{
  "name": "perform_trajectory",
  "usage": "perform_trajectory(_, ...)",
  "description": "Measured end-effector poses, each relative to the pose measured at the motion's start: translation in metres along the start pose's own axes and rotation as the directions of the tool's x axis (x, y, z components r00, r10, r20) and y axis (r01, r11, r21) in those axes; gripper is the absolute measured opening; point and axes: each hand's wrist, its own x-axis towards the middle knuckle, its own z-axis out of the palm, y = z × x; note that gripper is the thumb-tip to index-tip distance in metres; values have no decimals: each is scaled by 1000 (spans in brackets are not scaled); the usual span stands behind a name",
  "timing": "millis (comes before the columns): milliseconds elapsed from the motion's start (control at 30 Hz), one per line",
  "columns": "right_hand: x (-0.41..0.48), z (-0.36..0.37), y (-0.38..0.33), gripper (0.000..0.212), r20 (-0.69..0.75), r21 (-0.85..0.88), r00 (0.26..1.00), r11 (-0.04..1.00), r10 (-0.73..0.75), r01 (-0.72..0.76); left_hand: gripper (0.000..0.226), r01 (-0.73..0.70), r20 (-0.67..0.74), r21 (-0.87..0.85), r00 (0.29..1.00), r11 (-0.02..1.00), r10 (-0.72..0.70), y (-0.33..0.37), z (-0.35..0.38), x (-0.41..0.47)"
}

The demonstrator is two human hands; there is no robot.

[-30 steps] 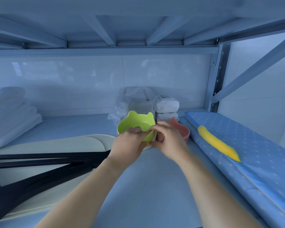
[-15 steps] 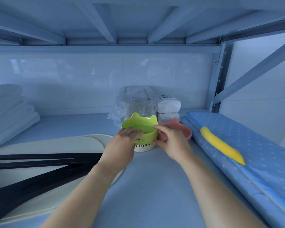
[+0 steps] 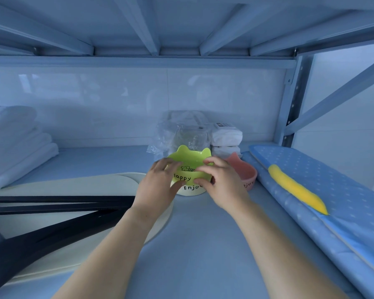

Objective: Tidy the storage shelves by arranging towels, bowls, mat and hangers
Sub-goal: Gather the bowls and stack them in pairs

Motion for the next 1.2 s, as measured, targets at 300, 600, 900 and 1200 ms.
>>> perform_trajectory(300, 2, 2, 0, 29, -45, -32, 999, 999, -22, 20, 45, 5, 87, 57, 996, 998, -10, -6, 1, 1)
perform_trajectory(600, 4, 10, -5, 31, -64, -55, 997, 997, -50, 47, 53, 4, 67, 64, 998, 998, -8, -5, 5, -1)
perform_trajectory(900, 6, 12, -1, 28, -94, -27, 993, 997, -76, 74, 65, 9, 85, 104, 996, 995, -18, -3, 7, -5)
perform_trajectory(1200, 2, 14, 1, 39, -58, 6, 996, 998, -70, 70, 58, 27, 72, 140, 997, 990, -37, 1, 7, -5)
